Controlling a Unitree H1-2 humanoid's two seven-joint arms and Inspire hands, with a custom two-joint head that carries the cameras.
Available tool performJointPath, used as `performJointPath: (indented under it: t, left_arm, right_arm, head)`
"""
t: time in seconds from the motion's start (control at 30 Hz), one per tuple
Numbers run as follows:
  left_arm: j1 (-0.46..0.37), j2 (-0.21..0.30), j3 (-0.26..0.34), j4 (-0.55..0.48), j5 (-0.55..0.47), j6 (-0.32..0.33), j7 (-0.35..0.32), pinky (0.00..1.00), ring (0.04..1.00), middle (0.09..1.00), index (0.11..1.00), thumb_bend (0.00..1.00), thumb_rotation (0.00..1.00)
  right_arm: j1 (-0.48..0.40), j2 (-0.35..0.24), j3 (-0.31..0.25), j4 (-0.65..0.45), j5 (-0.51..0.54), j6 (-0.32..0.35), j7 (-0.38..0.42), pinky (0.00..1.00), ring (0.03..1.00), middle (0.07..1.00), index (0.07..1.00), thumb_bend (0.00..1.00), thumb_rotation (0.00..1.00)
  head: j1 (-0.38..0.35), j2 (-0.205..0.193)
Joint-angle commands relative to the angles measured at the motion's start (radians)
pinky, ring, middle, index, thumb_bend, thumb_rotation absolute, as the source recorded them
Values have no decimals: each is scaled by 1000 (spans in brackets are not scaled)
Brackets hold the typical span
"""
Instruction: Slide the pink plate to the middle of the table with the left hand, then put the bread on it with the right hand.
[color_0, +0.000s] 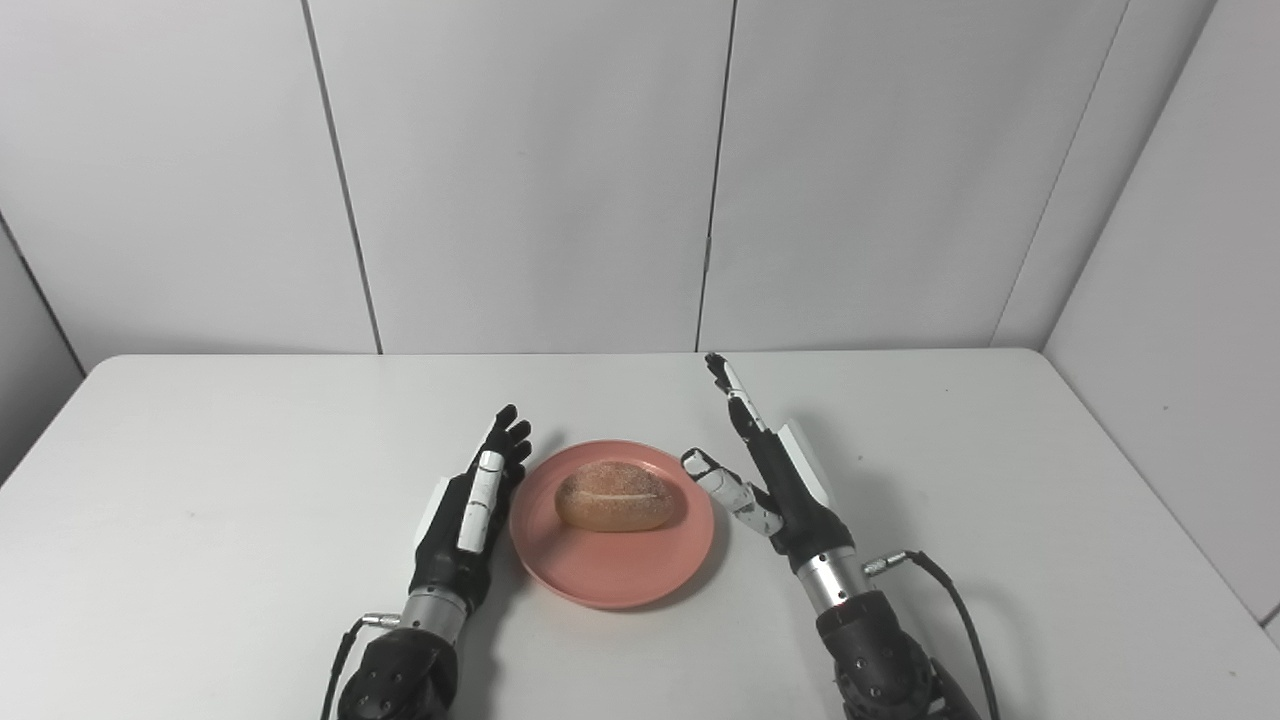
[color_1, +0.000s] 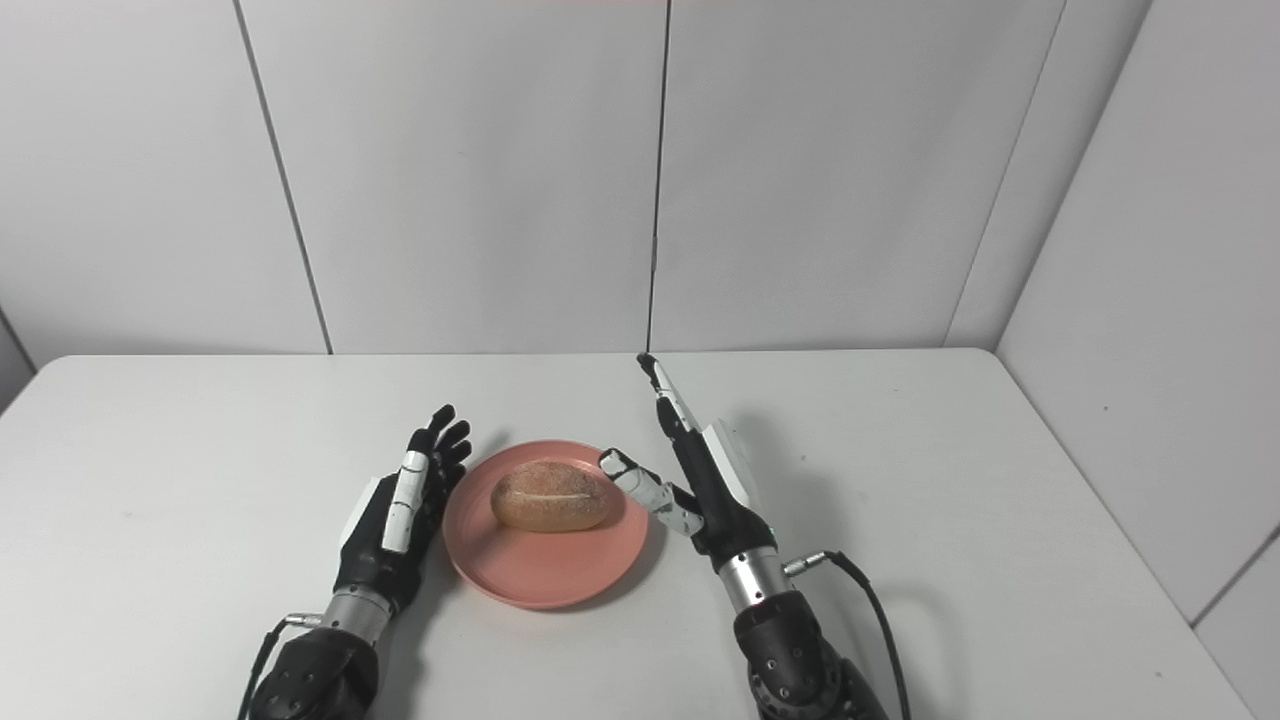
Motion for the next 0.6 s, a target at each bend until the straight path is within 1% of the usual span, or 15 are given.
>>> performJointPath:
  t: [0.0,0.17,0.27,0.37,0.47,0.57]
  left_arm:
    - [22,-10,0,1,1,-24,5,1000,976,969,966,733,1000]
    - [28,-10,-6,-11,12,-23,14,1000,981,969,967,736,1000]
    - [32,-8,-10,-19,21,-20,20,1000,984,970,969,737,1000]
    - [34,-6,-15,-26,32,-18,27,1000,996,981,978,738,1000]
    - [35,-7,-16,-28,41,-21,32,1000,1000,998,996,735,1000]
    - [38,-11,-14,-31,44,-27,39,1000,1000,1000,1000,725,1000]
  right_arm:
    - [-18,11,-19,-33,29,18,2,1000,1000,1000,1000,688,1000]
    - [-18,29,-37,0,49,40,-9,1000,1000,1000,1000,711,1000]
    - [-21,42,-47,19,73,41,-2,1000,1000,1000,1000,698,1000]
    - [-27,53,-57,42,106,32,5,1000,1000,1000,1000,689,1000]
    - [-33,67,-72,77,153,8,11,1000,1000,1000,1000,692,1000]
    - [-31,87,-91,85,208,6,19,1000,1000,1000,1000,700,994]
  head:
    - [1,2]
    - [4,6]
    - [4,8]
    - [4,8]
    - [4,8]
    - [3,12]
